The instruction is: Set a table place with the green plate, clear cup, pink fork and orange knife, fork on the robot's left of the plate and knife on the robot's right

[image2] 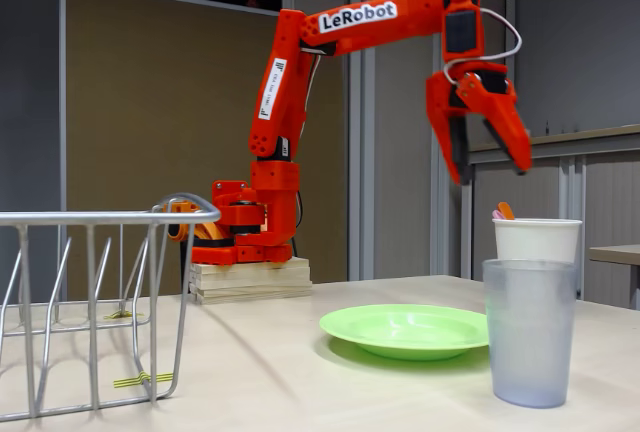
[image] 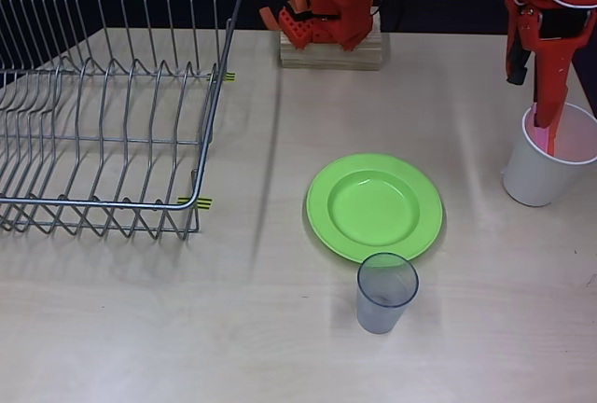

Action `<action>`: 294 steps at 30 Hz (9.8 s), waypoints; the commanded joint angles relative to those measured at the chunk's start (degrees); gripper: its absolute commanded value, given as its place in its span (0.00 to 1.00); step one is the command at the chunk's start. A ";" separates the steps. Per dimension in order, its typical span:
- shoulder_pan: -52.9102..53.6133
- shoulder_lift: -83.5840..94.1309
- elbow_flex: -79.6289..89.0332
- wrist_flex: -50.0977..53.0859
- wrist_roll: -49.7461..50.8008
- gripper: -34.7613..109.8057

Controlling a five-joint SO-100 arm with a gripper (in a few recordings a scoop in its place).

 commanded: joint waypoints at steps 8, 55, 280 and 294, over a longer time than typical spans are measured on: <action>-7.82 -6.59 -2.37 -5.54 7.38 0.52; -5.36 -9.67 -7.56 -2.99 3.34 0.24; -9.23 -6.06 7.12 -37.18 77.78 0.33; -8.17 -6.33 5.62 -37.35 74.09 0.35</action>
